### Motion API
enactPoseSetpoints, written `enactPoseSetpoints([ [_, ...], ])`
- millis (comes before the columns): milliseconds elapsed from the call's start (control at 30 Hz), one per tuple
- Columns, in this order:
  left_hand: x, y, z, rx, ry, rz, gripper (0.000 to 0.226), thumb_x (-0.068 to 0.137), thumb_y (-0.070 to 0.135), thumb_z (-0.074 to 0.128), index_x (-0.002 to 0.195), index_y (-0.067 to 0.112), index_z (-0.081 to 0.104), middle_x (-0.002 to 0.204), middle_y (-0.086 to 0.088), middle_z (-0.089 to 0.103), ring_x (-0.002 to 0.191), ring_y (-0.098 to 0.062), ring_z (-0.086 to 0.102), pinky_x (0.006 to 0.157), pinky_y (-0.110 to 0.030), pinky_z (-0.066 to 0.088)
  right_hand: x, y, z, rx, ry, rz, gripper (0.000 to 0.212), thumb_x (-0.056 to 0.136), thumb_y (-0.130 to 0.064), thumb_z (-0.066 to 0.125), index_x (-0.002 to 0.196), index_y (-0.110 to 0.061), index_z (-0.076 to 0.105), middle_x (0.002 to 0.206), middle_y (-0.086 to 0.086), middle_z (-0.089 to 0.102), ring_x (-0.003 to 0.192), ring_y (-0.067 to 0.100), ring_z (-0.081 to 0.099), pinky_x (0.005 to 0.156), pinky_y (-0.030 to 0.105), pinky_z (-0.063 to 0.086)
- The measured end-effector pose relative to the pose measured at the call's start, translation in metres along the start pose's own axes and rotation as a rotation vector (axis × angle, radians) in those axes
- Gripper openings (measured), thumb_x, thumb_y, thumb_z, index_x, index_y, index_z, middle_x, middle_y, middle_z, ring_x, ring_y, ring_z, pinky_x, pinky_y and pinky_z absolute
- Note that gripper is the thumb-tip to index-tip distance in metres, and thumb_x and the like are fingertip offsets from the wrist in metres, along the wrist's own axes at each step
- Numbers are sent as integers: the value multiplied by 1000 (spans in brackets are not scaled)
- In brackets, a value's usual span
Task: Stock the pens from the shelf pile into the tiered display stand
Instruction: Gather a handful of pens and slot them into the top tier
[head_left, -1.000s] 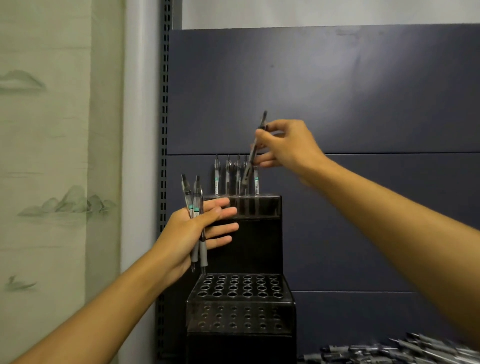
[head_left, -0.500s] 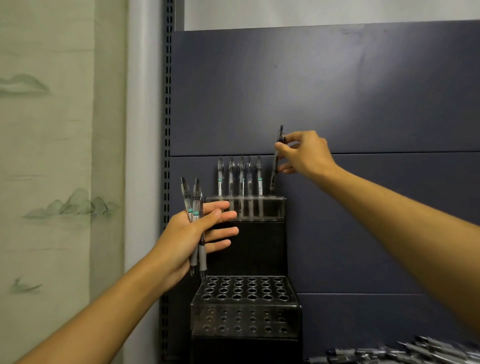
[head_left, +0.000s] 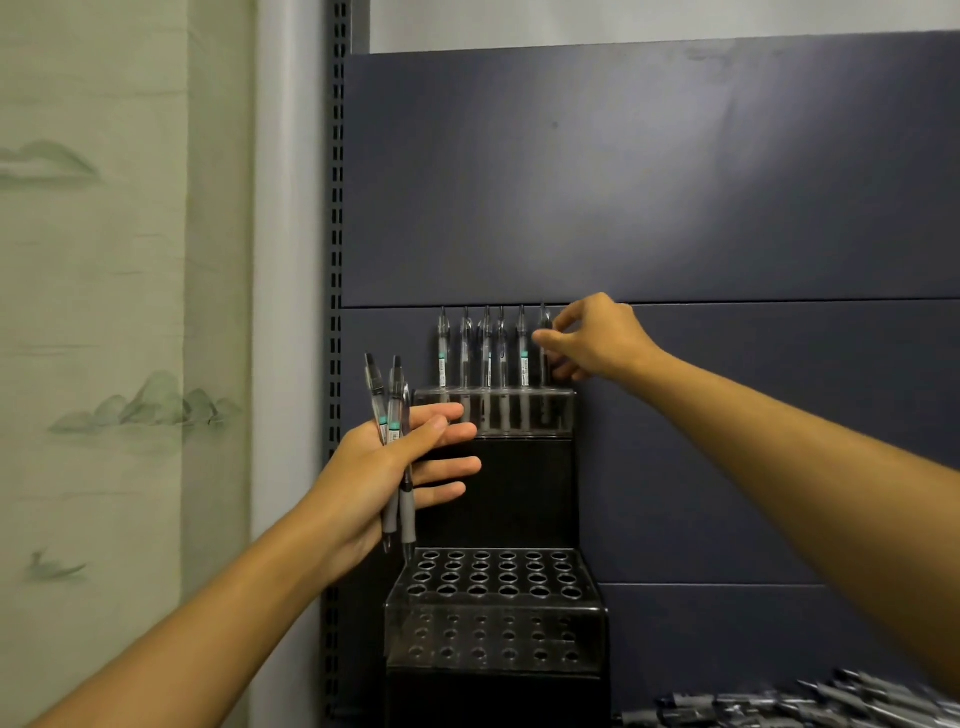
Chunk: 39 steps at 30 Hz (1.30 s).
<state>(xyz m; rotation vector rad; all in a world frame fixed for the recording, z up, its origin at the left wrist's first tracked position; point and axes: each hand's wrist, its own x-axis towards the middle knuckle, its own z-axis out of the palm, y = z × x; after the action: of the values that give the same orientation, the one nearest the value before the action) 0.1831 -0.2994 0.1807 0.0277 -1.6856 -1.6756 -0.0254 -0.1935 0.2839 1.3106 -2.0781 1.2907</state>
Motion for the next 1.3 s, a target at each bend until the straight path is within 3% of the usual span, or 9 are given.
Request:
enactPoseSetpoints([
  [267, -3, 2, 3, -8, 7, -11, 21, 97, 18, 54, 112, 16, 69, 105, -4, 77, 90, -24, 75, 66, -29, 62, -8, 6, -4, -68, 122, -36, 41, 84, -46, 73, 104, -11, 70, 81, 5, 75, 70, 16, 72, 75, 39, 62],
  [367, -4, 3, 6, -5, 11, -12, 21, 97, 19, 54, 112, 17, 68, 105, -3, 77, 90, -24, 76, 67, -28, 63, -22, -15, -10, 7, 210, -201, 26, 87, -43, 72, 93, -18, 70, 74, -5, 70, 65, 8, 69, 68, 28, 59],
  [467, -5, 5, 12, -4, 28, -5, 20, 98, 19, 53, 111, 17, 68, 104, -3, 77, 89, -24, 76, 65, -27, 62, -51, -52, -5, 64, -6, -316, 22, 88, -42, 70, 90, -21, 71, 71, -11, 68, 57, 0, 66, 52, 9, 46],
  [567, -5, 8, 21, 24, 56, 11, 18, 99, 20, 54, 112, 16, 66, 103, -3, 77, 89, -24, 76, 61, -25, 60, -75, -70, 13, 48, -192, -348, 30, 83, -49, 72, 89, -20, 74, 72, -7, 71, 59, 3, 68, 52, 12, 47],
  [800, -9, 7, 27, 199, 94, 46, 15, 101, 12, 52, 107, 20, 63, 86, 5, 77, 73, -14, 76, 50, -20, 48, -91, -73, 35, -13, -174, -316, 23, 84, -42, 74, 80, -20, 69, 72, -7, 69, 68, 4, 64, 65, 20, 52],
  [900, -10, 5, 20, 297, 106, 85, 12, 99, 14, 56, 106, 13, 65, 73, 1, 71, 49, -5, 62, 40, -16, 40, -92, -75, 41, 48, -195, -256, 18, 87, -32, 71, 82, -15, 69, 79, 0, 73, 79, 12, 70, 71, 24, 56],
  [967, -11, 3, 17, 300, 71, 107, 14, 95, 17, 61, 104, 10, 68, 69, 1, 69, 50, -5, 57, 45, -18, 41, -91, -77, 43, 151, -177, -201, 15, 89, -27, 69, 87, -12, 68, 81, 2, 73, 80, 14, 72, 68, 24, 59],
  [1133, -13, 5, 11, 110, -11, 106, 40, 83, 41, 58, 116, 22, 69, 105, -3, 76, 56, -6, 52, 47, -18, 41, -81, -83, 36, 384, -115, -99, 11, 92, -21, 64, 86, -11, 63, 77, 1, 71, 66, 8, 72, 52, 21, 51],
  [1300, -13, 4, -6, 98, -2, 58, 23, 99, 21, 49, 116, 18, 64, 109, -4, 75, 61, -6, 58, 53, -18, 47, -62, -95, 21, 572, -23, -71, 10, 96, -16, 59, 104, -11, 63, 87, 6, 74, 66, 19, 75, 50, 22, 51],
])
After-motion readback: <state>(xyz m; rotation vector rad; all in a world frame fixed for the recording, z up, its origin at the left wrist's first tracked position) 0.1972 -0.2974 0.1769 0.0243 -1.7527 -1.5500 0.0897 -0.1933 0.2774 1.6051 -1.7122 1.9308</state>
